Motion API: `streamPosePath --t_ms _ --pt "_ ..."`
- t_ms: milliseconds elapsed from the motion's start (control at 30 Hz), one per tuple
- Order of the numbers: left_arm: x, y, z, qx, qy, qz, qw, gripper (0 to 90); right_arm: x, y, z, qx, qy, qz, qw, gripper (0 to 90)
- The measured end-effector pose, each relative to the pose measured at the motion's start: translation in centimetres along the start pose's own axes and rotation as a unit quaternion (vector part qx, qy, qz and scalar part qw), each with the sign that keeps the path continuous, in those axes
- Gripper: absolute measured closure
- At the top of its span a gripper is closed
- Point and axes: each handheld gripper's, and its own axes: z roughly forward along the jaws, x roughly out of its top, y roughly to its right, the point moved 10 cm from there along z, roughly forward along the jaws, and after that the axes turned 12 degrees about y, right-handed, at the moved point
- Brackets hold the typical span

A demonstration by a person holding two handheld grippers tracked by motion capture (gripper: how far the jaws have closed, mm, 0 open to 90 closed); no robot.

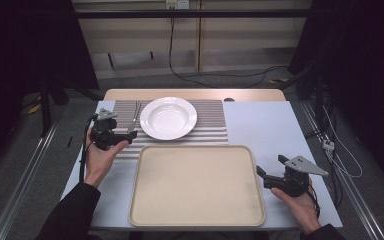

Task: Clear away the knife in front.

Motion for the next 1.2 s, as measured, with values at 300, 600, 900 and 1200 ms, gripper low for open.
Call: streamPosePath --t_ms 300,600,900,1200 --pt "1.4 -2.4 2.9 0.027 -0.004 -0.009 0.9996 13.9 -0.1 -0.1 0.1 0.003 -0.003 0.001 1.0000 11.5" --pt "1.7 -3.9 5.8 0.040 -0.021 -0.013 0.9989 14.8 -0.1 -0.1 0.5 0.009 -0.002 0.003 0.9999 11.3" --pt "0.7 -5.9 9.0 0.038 -0.052 -0.050 0.9967 23.9 -0.3 -0.2 0.8 0.013 -0.010 0.004 0.9999 11.1" --pt "0.1 -6.5 10.7 0.049 -0.078 -0.046 0.9947 40.5 -0.4 -0.2 0.6 0.009 -0.011 0.003 0.9999 11.0"
